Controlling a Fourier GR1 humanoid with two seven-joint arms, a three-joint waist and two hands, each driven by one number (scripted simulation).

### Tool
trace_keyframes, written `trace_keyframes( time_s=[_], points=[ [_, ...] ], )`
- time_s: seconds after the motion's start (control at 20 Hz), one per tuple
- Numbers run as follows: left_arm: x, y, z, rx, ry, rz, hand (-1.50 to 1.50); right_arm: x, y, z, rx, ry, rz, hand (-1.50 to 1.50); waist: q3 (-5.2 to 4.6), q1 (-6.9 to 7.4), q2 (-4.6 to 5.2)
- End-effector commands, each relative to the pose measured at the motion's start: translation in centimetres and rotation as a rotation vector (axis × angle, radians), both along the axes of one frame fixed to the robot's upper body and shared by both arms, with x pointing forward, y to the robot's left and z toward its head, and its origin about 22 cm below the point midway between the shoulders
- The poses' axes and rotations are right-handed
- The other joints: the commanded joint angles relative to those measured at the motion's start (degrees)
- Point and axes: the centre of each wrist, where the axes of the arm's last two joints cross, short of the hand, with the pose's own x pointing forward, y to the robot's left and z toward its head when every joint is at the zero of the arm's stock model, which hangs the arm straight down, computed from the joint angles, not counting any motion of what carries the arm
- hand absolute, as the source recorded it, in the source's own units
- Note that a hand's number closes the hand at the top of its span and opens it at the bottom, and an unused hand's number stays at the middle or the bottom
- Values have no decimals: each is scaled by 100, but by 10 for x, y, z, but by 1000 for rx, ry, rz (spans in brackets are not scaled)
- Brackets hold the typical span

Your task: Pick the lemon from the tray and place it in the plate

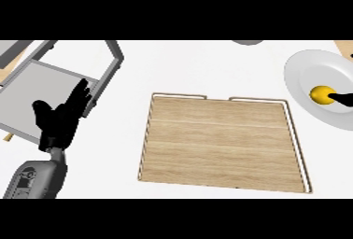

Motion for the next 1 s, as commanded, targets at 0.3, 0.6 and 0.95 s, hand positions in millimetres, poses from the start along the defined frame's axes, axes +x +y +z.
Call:
trace_keyframes(
  time_s=[0.3,0.6,0.95],
  points=[
    [-6,9,-10,7,9,26,0,20,3,49,322,-348,201,-150,-17,-126,-69],
    [-17,9,-8,10,11,27,0,-9,-29,27,620,-174,190,-150,-15,-146,-83],
    [-9,-11,-22,-13,4,-7,0,-36,-63,34,624,-220,224,-150,-7,-73,-7]
  ],
)
